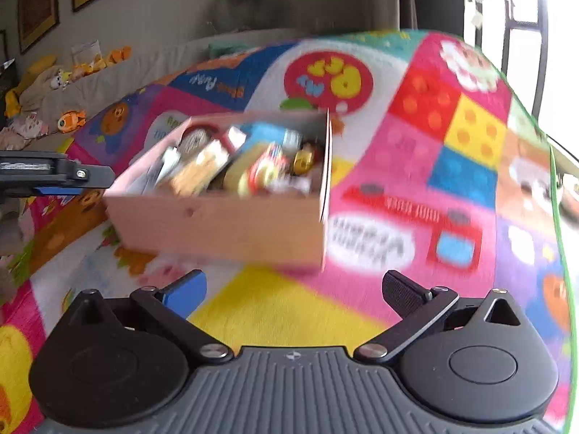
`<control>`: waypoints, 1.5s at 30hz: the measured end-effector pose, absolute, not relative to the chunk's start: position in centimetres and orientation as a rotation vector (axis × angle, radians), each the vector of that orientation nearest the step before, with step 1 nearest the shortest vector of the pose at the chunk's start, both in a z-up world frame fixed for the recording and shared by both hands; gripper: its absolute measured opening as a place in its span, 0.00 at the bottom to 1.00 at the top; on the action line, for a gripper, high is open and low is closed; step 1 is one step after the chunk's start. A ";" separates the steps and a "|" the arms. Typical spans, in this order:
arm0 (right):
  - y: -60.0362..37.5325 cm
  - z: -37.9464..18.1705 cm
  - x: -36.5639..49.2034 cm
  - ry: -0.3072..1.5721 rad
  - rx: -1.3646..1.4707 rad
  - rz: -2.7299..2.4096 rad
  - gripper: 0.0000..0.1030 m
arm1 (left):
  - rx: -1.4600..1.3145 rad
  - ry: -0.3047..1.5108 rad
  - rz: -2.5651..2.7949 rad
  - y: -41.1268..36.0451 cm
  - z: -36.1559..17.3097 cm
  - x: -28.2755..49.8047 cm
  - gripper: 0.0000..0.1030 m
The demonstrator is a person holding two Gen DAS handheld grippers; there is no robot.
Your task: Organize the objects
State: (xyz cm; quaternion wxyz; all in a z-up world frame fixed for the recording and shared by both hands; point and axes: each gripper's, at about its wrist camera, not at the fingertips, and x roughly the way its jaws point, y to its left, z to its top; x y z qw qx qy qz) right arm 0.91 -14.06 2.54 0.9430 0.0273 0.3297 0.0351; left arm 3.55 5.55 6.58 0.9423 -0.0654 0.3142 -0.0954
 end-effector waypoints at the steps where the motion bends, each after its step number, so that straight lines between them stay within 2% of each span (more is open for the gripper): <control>1: -13.8 2.1 0.3 0.687 0.063 0.069 1.00 | -0.124 0.655 -0.210 5.1 6.2 2.4 0.69; 6: -12.6 0.1 -2.5 0.747 0.036 0.011 1.00 | -0.040 0.711 -0.205 2.5 2.2 -1.6 0.70; 12: -13.5 -0.1 -0.4 0.768 0.020 -0.074 1.00 | 0.084 0.648 -0.139 -0.2 0.6 0.0 0.73; 13: -13.4 -0.1 0.1 0.769 0.019 -0.068 1.00 | 0.093 0.646 -0.126 -0.5 0.4 0.4 0.76; 20: -13.6 -1.1 0.6 0.690 0.032 -0.063 1.00 | 0.061 0.649 -0.124 -0.6 0.2 0.8 0.76; 30: -15.5 -1.0 -1.6 0.689 0.052 -0.078 1.00 | 0.041 0.654 -0.095 -2.6 0.3 -1.9 0.76; 45: -13.7 -0.9 0.0 0.691 0.026 -0.036 1.00 | 0.028 0.658 -0.103 -2.0 0.4 -0.9 0.77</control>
